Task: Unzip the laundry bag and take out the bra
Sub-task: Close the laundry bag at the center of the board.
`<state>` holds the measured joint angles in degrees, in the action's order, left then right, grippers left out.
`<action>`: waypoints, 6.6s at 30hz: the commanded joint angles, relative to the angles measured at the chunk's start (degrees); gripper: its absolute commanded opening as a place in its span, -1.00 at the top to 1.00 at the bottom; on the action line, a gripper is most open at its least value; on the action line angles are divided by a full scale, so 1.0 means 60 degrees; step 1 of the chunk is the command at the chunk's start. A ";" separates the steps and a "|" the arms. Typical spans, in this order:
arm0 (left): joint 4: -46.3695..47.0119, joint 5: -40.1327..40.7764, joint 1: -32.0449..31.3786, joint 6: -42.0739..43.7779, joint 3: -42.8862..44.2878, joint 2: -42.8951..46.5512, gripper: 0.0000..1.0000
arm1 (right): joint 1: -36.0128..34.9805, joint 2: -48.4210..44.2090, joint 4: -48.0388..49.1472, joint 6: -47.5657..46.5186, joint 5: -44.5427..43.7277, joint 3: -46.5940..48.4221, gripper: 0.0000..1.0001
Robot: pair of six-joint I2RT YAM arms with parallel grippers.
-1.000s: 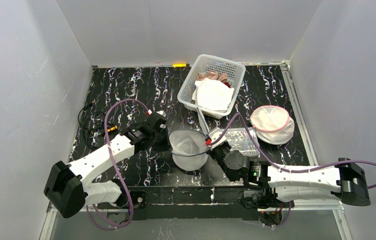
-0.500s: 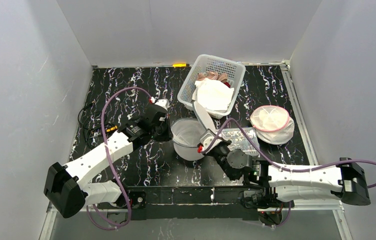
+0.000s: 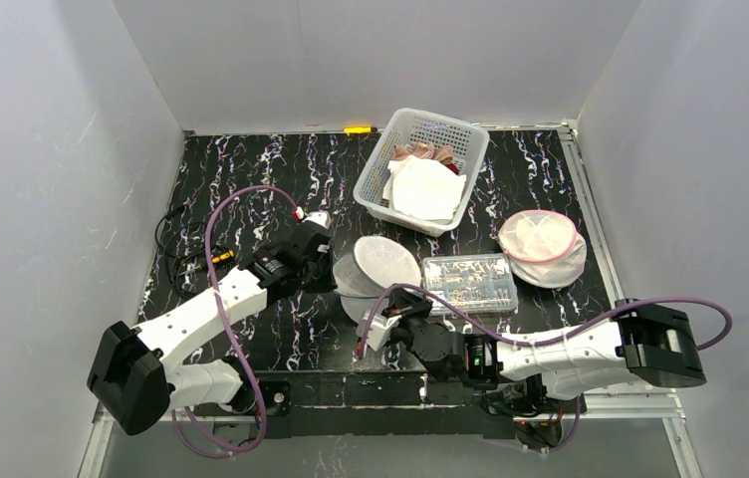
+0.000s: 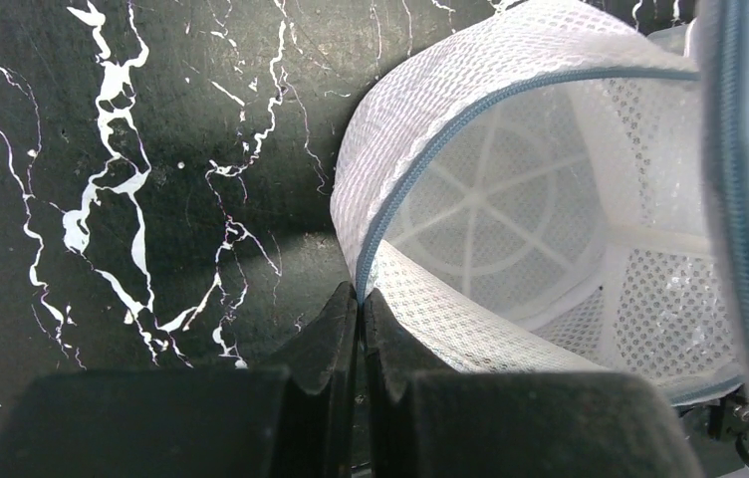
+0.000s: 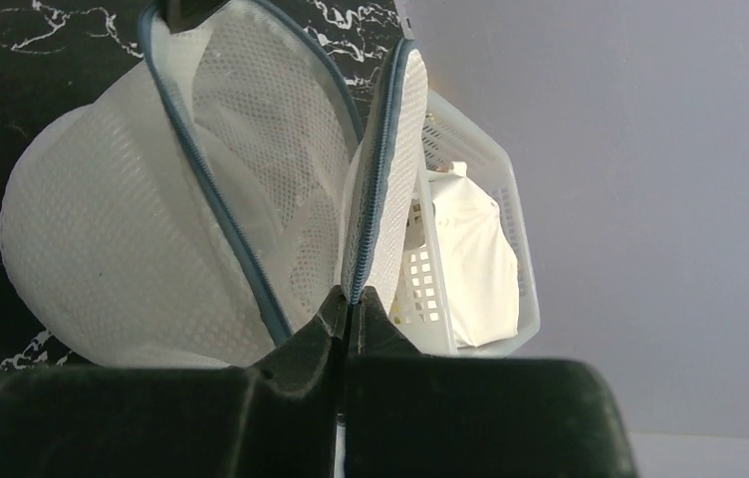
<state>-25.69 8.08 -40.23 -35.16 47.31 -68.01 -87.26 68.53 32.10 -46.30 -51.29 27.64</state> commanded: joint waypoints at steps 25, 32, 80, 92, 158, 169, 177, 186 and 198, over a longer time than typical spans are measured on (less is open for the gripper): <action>-0.1957 -0.0506 0.0145 -0.1070 0.0612 0.2670 -0.07 | -0.1039 0.0989 0.1551 -0.0377 -0.0361 -0.0388 0.97; -0.0795 -0.2397 0.0159 -0.1674 0.1080 0.1878 -0.10 | -0.1030 0.1014 0.1704 -0.0522 -0.0430 -0.0373 0.97; 0.0975 -0.1982 0.0948 -0.2123 -0.0318 0.2044 1.00 | -0.1004 -0.1629 -0.2353 0.4907 0.0301 0.2173 -0.97; 0.1920 -0.0740 0.0940 -0.2960 -0.1845 0.3992 1.00 | 0.3315 -0.2746 -0.3069 1.4045 0.4389 0.1123 -0.94; 0.3549 -0.0487 0.0948 -0.4338 -0.1788 0.5258 1.00 | 0.5236 0.3045 0.5206 2.1794 0.6972 -0.0593 -0.32; 0.3486 -0.0655 0.0951 -0.4405 -0.1735 0.5252 1.00 | 0.5513 0.3368 0.5713 2.1848 0.7574 -0.0515 0.46; 0.2437 -0.0273 0.0948 -0.3658 -0.1402 0.5401 1.00 | 0.6062 0.1922 0.3221 2.0269 0.8101 -0.0440 0.97; 0.1053 -0.0008 0.0947 -0.1478 -0.0692 0.4450 1.00 | 0.6562 -0.0331 -0.2517 1.6790 0.8945 0.0524 0.97; 0.2178 -0.0638 0.0933 -0.0499 -0.0733 0.2487 0.99 | 0.6687 -0.1769 -0.5795 1.4567 0.8295 0.0658 0.97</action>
<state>-15.79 0.73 -35.81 -43.13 41.63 -50.61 -48.18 60.10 9.61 49.39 0.99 31.38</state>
